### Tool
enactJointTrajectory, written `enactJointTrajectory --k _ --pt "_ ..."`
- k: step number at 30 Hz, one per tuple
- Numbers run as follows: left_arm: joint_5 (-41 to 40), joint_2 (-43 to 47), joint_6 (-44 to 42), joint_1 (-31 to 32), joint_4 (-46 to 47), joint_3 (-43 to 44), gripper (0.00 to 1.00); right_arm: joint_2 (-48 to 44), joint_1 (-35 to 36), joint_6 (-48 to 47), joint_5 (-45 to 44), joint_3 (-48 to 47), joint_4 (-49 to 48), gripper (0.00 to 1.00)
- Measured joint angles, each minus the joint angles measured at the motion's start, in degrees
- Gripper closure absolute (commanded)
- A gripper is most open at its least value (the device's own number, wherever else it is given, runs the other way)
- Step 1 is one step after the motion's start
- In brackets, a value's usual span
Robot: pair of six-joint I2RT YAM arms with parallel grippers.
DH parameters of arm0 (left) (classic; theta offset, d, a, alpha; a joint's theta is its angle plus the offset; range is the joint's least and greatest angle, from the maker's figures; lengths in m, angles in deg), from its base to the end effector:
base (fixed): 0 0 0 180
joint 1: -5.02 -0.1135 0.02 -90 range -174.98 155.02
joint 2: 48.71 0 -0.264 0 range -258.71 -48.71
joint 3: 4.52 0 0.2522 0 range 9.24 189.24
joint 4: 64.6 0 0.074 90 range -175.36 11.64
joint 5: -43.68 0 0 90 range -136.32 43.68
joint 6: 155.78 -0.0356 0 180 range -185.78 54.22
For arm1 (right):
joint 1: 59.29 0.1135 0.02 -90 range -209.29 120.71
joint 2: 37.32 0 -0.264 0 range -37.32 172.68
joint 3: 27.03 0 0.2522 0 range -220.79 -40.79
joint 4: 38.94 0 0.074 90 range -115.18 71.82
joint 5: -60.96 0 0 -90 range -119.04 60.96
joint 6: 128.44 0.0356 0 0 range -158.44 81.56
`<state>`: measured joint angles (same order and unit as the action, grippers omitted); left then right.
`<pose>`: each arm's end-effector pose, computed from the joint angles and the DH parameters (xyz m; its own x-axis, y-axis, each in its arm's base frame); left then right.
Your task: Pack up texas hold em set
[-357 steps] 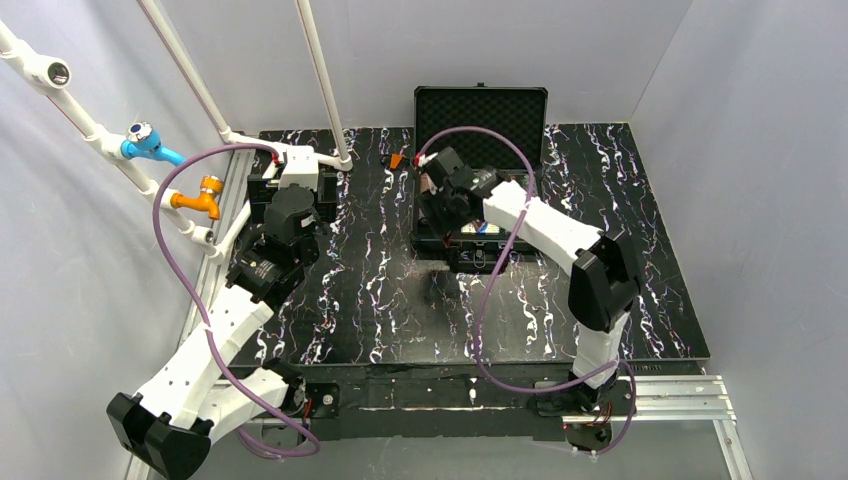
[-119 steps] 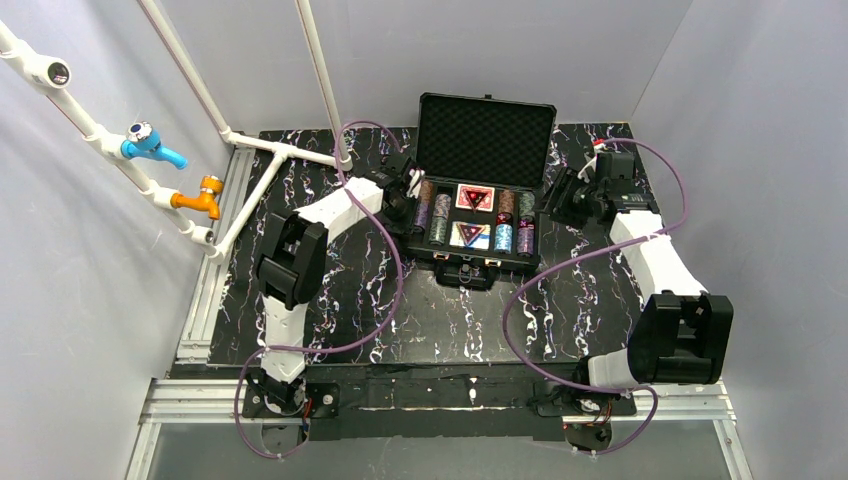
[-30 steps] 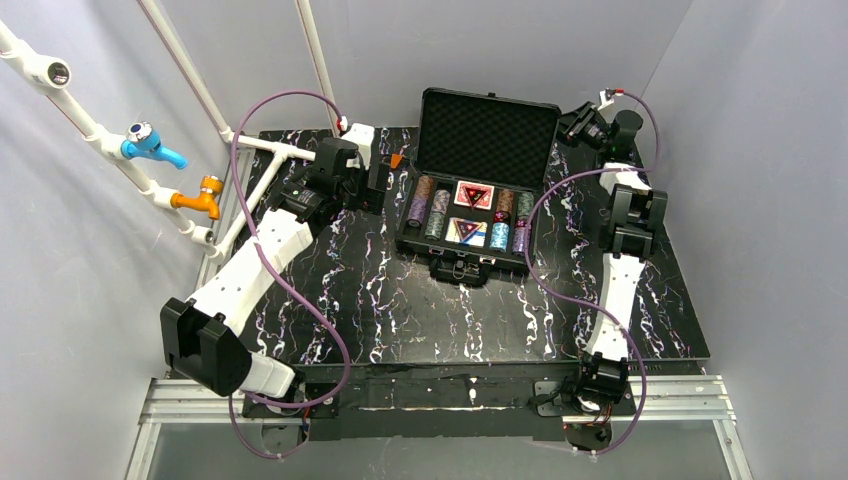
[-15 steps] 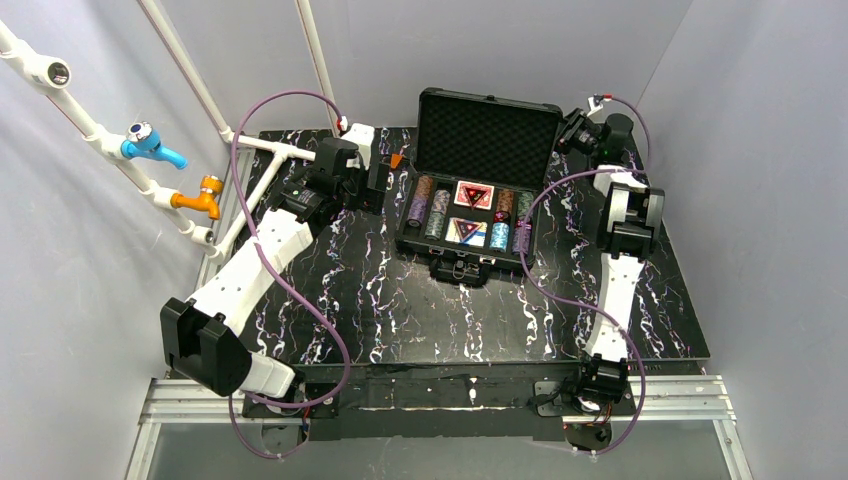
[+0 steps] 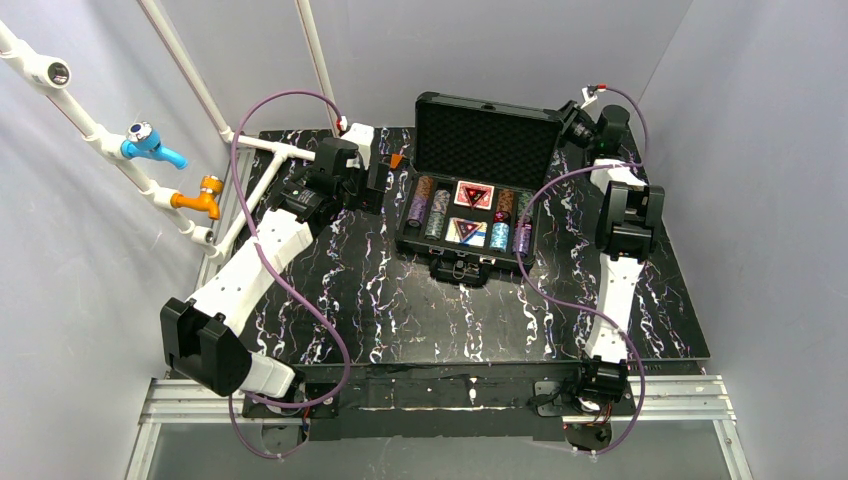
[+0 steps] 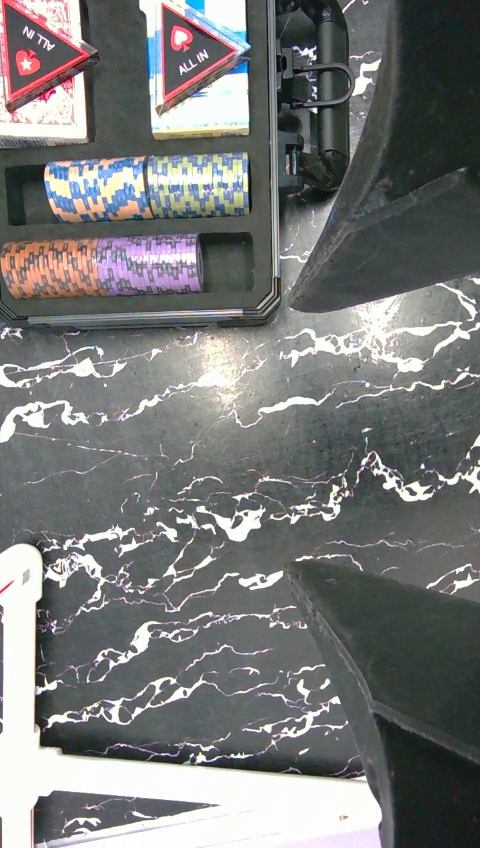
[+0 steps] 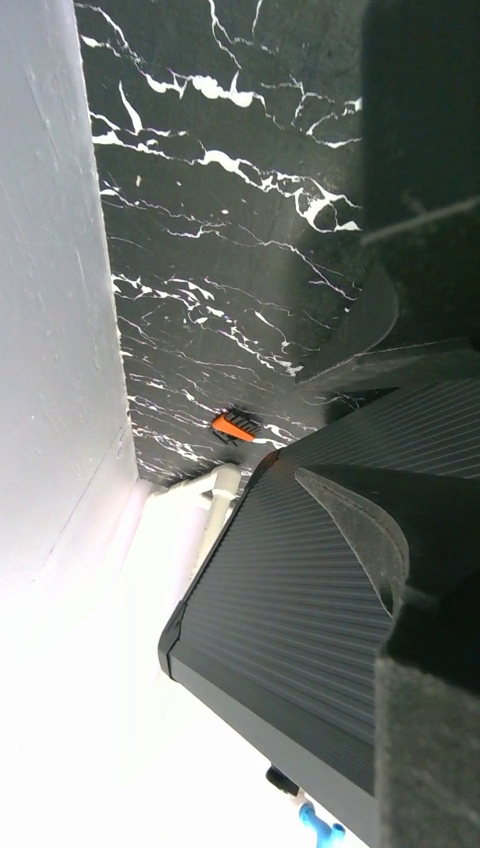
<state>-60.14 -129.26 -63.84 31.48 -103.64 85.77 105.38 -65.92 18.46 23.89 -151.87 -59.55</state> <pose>0.2902 -0.1349 0.3635 -0.4462 0.1854 -0.8755 0.2312 0.9690 0.0873 0.5649 -0.0371 0.2007 -0.5789 0.5757 -0.5775 -0.4342 0.3819 0.8158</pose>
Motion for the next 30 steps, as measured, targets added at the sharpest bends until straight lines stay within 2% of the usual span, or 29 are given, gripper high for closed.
enactJointTrajectory --k 30 --pt "-0.76 1.49 -0.31 0.00 0.04 -0.33 0.07 -7.76 2.21 -4.87 0.83 6.71 4.90 0.60"
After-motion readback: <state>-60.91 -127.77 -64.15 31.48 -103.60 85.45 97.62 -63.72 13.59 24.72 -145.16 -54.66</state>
